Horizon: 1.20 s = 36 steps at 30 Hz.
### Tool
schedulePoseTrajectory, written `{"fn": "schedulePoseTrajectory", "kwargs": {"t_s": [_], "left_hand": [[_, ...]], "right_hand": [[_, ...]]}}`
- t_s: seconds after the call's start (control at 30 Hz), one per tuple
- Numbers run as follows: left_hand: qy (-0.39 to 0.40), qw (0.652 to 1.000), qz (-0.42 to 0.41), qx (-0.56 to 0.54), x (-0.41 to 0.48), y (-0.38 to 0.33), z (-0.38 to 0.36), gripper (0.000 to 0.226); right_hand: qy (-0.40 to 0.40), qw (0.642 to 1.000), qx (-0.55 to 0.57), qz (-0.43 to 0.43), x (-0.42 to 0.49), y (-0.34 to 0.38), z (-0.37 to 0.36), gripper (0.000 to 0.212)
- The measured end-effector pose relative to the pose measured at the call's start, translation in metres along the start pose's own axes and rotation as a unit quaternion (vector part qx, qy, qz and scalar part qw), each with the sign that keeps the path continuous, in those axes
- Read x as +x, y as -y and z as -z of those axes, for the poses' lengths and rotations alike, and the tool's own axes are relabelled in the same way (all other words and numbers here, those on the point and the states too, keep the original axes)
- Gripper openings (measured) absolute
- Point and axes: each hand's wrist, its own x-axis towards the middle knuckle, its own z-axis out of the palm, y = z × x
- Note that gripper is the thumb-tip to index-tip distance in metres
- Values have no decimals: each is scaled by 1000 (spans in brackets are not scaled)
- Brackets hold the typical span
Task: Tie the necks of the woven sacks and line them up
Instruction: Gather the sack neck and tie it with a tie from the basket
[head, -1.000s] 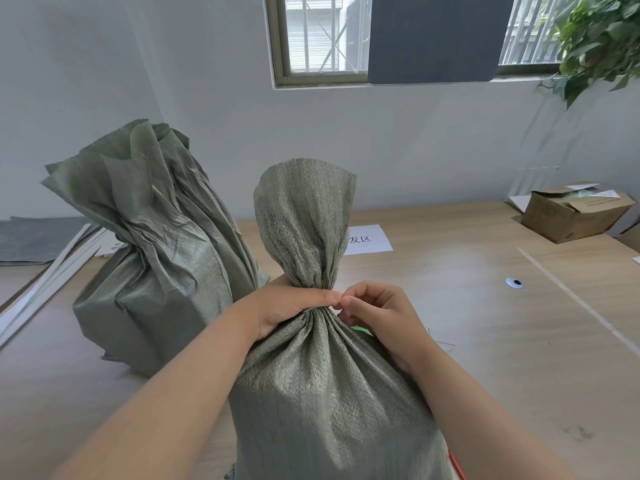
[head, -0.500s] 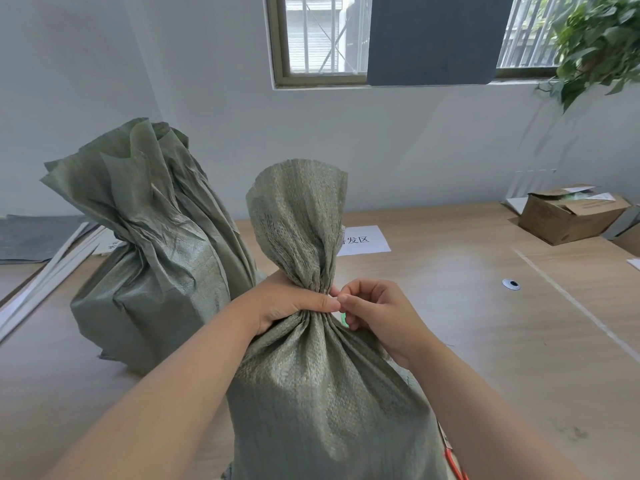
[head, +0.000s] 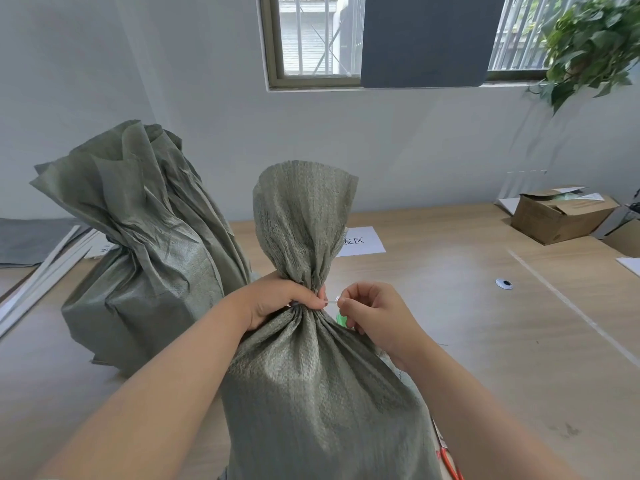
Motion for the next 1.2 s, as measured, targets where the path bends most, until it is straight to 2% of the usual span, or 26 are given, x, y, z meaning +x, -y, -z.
{"fn": "schedulePoseTrajectory", "kwargs": {"t_s": [0.2,0.3,0.37,0.43,0.5,0.57,0.7,0.8,0.87,1.03,1.2], "left_hand": [[-47,998,2,33,2,3,8,11],[-74,996,12,40,2,4,6,24],[-85,995,4,54,2,4,6,34],[-79,995,-6,68,1,3,4,25],[-68,994,-19,82,0,2,0,16],[-81,992,-28,90,-1,4,-2,21],[-119,988,-29,94,-5,6,-1,21],[-115,990,-32,73,-9,8,4,25],[-102,992,-37,58,-12,10,7,27],[-115,990,-26,81,-13,7,6,22],[-103,982,-19,159,-12,4,10,16]], "right_hand": [[-33,999,17,-26,0,-10,17,14],[-45,998,26,-29,2,-13,20,13],[-45,999,-11,-13,4,-14,18,9],[-27,996,-78,29,6,-13,14,9],[0,984,-157,89,9,-6,6,14],[28,961,-241,133,14,3,-2,11],[92,915,-367,142,19,14,-10,16],[135,874,-442,151,21,19,-9,16],[155,858,-457,177,23,23,-7,21],[131,850,-451,237,28,22,-5,39],[103,851,-429,286,33,16,1,33]]}}
